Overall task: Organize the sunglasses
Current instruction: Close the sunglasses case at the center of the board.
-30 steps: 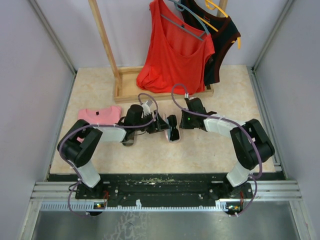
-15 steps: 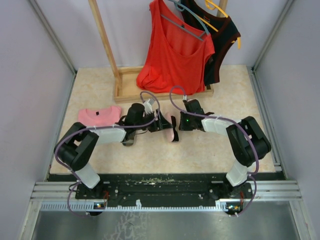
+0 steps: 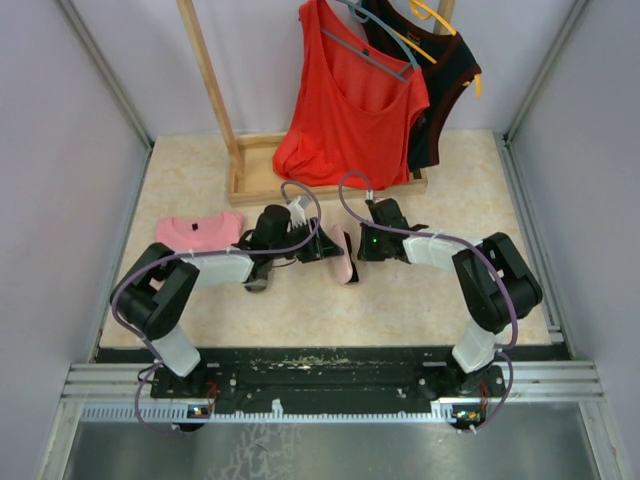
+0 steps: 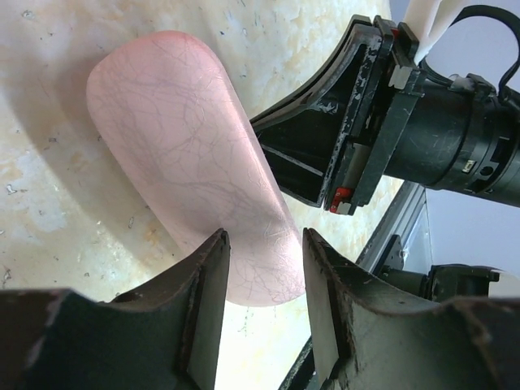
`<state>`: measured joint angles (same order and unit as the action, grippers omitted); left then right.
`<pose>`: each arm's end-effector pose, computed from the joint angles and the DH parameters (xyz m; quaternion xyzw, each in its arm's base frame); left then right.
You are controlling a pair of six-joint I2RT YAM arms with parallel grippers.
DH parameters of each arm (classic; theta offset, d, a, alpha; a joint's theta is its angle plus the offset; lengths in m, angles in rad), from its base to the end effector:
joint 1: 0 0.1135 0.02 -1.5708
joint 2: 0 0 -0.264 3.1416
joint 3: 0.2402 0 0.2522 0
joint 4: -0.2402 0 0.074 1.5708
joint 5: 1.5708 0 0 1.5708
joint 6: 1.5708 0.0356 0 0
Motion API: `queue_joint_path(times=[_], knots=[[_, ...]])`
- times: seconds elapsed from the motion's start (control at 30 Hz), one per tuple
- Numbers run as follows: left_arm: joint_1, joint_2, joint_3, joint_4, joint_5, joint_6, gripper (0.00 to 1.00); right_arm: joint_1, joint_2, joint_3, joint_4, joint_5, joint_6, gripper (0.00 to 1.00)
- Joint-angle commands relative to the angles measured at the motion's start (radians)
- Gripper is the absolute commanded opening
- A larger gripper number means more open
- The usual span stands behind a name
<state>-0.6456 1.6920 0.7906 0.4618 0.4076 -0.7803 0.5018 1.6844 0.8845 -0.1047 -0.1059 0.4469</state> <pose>0.2691 -0.2204 0.1753 0.0526 0.8322 -0.4725 0.2852 0.2886 0.1626 0.1559 -0.0432 0.9429 0.1936 0.2676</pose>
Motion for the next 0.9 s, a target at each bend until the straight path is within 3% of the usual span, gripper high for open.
queue_joint_path(times=[0.0, 0.87], knots=[[-0.011, 0.030, 0.021, -0.027, -0.017, 0.012, 0.47, 0.017, -0.003, 0.010, 0.067, -0.046, 0.014, 0.10], [-0.014, 0.122, 0.105, -0.149, -0.056, 0.038, 0.44, 0.037, 0.001, -0.014, 0.115, -0.092, 0.046, 0.07]])
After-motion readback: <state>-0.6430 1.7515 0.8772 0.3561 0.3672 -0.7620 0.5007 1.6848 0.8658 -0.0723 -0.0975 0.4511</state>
